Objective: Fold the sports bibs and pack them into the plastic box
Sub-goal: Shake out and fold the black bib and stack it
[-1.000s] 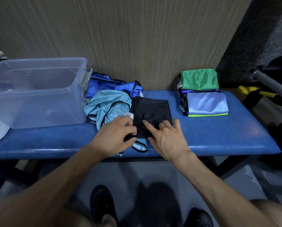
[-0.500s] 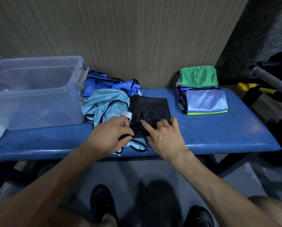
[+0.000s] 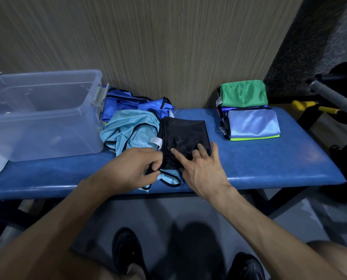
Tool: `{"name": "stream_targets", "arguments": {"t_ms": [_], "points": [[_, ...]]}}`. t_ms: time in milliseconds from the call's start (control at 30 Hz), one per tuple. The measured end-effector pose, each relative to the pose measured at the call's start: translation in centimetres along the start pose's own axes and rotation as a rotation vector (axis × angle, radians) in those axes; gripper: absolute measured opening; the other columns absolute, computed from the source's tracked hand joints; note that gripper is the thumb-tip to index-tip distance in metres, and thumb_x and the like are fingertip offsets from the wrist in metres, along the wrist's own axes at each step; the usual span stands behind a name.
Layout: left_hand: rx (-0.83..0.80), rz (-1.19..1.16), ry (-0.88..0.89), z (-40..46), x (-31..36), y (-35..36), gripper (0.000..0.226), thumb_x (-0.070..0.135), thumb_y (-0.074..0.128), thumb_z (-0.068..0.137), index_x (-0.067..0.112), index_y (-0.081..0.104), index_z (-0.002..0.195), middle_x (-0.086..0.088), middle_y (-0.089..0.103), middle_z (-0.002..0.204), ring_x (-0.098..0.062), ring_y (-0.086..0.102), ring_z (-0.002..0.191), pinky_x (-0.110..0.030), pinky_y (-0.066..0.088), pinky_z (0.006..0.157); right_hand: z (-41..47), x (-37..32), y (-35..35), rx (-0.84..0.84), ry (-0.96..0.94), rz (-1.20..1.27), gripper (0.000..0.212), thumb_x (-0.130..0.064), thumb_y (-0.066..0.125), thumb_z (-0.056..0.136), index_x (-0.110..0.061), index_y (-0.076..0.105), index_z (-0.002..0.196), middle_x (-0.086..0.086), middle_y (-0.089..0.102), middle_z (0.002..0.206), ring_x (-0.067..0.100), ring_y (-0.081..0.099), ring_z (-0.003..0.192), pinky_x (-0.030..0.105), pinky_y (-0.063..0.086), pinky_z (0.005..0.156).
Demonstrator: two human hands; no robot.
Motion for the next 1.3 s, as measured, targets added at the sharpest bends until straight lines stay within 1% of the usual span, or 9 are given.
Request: {"name": "stream_targets", "arguments": {"t_ms": [133,333,500,567,733,867,1067,1167,1300], "points": [[0.019,-0.032,-0.075,0.4,0.0,-0.3,0.015,0.021,0.065,0.086,0.032,0.058,0.093,0.013,0.057,0.081,-0.009,0.056,0.074,-0.030,0.049,0.066,-0.1,-0.1,-0.3,-0.012,-0.002,0.012,0.063,-0.043,0.051,0.098,-0.038,0.031,0.158,0.021,0.065,0.113,0.044,0.048,0.132,0.067,0.003,0.116],[-0.023,0.320,-0.255,0.3,0.4,1.1,0.052,0.084,0.051,0.072,0.036,0.046,0.091,0.017,0.054,0.089,-0.006,0.054,0.082,-0.031,0.040,0.066,0.0,-0.1,-0.4,-0.033,-0.008,0.013,0.064,-0.039,0.048,0.096,-0.037,0.031,0.158,0.022,0.065,0.111,0.045,0.048,0.132,0.067,-0.001,0.117],[-0.058,0.374,-0.367,0.0,1.1,3.2,0.022,0.044,0.054,0.094,0.026,0.046,0.102,0.008,0.062,0.093,-0.024,0.061,0.085,-0.037,0.046,0.070,0.0,-0.1,-0.3,-0.053,-0.019,0.024,0.066,-0.039,0.049,0.098,-0.039,0.026,0.159,0.023,0.064,0.117,0.045,0.044,0.138,0.070,-0.001,0.117],[-0.043,0.226,-0.371,-0.6,0.6,3.1,0.014,0.040,0.056,0.092,0.027,0.051,0.090,0.008,0.059,0.076,-0.018,0.057,0.073,-0.036,0.045,0.067,-0.1,-0.2,-0.3,-0.062,-0.034,0.009,0.065,-0.043,0.048,0.099,-0.040,0.024,0.159,0.022,0.064,0.117,0.047,0.043,0.139,0.073,0.000,0.116],[-0.139,-0.184,-0.329,-1.4,0.3,2.5,0.039,0.039,0.073,0.091,0.021,0.048,0.066,0.004,0.046,0.056,-0.009,0.040,0.055,-0.025,0.035,0.057,-0.5,-0.4,-0.7,-0.078,-0.063,-0.029,0.060,-0.052,0.031,0.104,-0.041,0.014,0.160,0.022,0.058,0.127,0.054,0.030,0.144,0.078,-0.006,0.111],[-0.132,-0.162,-0.122,-1.2,-0.1,1.2,0.014,0.032,0.079,0.087,0.030,0.066,0.087,0.015,0.058,0.091,-0.003,0.057,0.086,-0.014,0.042,0.075,-0.6,-0.4,-1.1,-0.102,-0.052,-0.016,0.060,-0.053,0.029,0.104,-0.041,0.012,0.161,0.022,0.056,0.128,0.055,0.028,0.144,0.079,-0.006,0.111],[-0.146,-0.098,0.096,1.2,-0.9,0.7,0.009,0.041,0.075,0.090,0.034,0.076,0.096,0.019,0.049,0.148,0.000,0.028,0.144,-0.015,0.020,0.116,-0.5,-0.6,-0.9,-0.119,-0.049,-0.015,0.060,-0.052,0.032,0.103,-0.040,0.018,0.160,0.023,0.057,0.128,0.056,0.031,0.143,0.078,-0.008,0.111],[-0.155,-0.342,-0.032,3.3,-1.1,0.9,0.012,0.030,0.080,0.086,0.027,0.079,0.097,0.017,0.072,0.121,0.002,0.058,0.125,-0.028,0.040,0.112,-0.5,-0.7,-0.7,-0.126,-0.047,-0.033,0.057,-0.053,0.030,0.104,-0.039,0.023,0.159,0.023,0.057,0.127,0.056,0.032,0.142,0.078,-0.011,0.110],[0.161,-0.414,-0.281,5.6,-2.3,1.6,0.013,0.029,0.081,0.085,0.025,0.081,0.097,0.012,0.077,0.086,-0.002,0.072,0.082,-0.029,0.059,0.083,-0.7,-0.7,-0.8,-0.158,-0.058,-0.030,0.051,-0.051,0.044,0.100,-0.034,0.048,0.148,0.024,0.064,0.112,0.056,0.047,0.131,0.078,0.000,0.113]]}}
Point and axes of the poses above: each hand's wrist, its own z-axis towards the middle knuckle, its own y-axis out of the palm, x = y × z, the point moved 3 cm from there along z, towards the middle knuckle
